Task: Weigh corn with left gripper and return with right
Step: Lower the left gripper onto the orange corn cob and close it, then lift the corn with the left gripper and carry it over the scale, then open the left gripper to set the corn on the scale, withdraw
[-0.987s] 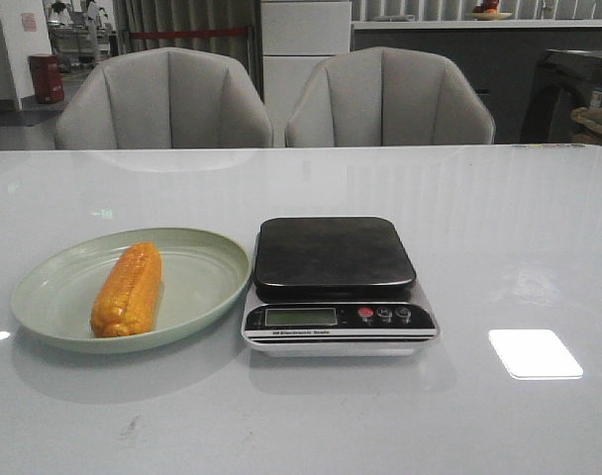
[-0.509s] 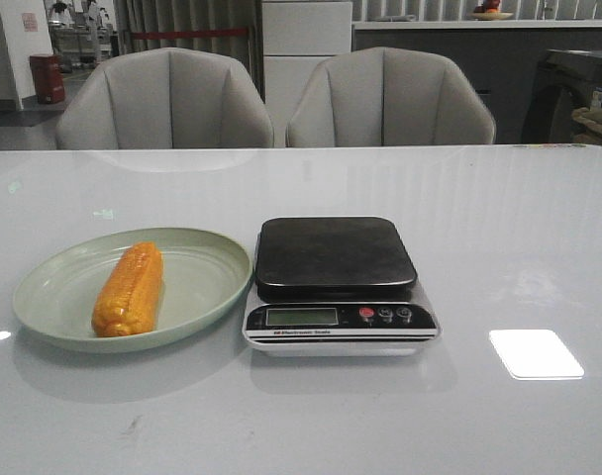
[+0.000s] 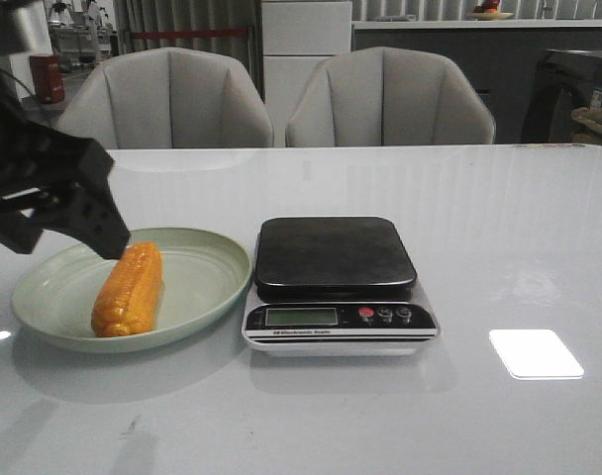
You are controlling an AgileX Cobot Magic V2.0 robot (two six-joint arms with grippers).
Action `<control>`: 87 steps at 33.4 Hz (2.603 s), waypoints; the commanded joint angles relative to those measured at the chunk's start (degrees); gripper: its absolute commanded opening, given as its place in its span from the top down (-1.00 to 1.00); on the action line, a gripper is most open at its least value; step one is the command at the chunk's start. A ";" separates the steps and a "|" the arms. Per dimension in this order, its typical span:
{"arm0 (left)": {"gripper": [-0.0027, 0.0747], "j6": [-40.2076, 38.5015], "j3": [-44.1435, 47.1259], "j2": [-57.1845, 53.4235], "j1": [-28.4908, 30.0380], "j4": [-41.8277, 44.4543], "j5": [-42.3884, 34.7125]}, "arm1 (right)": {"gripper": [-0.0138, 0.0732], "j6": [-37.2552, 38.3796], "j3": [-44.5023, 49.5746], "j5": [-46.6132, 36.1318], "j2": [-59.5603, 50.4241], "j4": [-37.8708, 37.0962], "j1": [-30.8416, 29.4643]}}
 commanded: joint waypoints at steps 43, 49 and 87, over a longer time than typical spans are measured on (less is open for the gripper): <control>0.61 -0.75 -27.75 14.91 -10.67 -7.20 0.20 | 0.32 -0.11 0.65 -4.61 -1.16 -0.57 -0.05; 0.60 -0.75 -27.75 14.91 -12.33 -11.18 -3.49 | 0.32 -0.11 0.65 -4.61 -1.16 -0.57 -0.05; -0.23 1.64 -31.63 20.47 -13.37 -20.16 -0.45 | 0.32 -0.11 0.65 -4.61 -1.16 -0.57 -0.05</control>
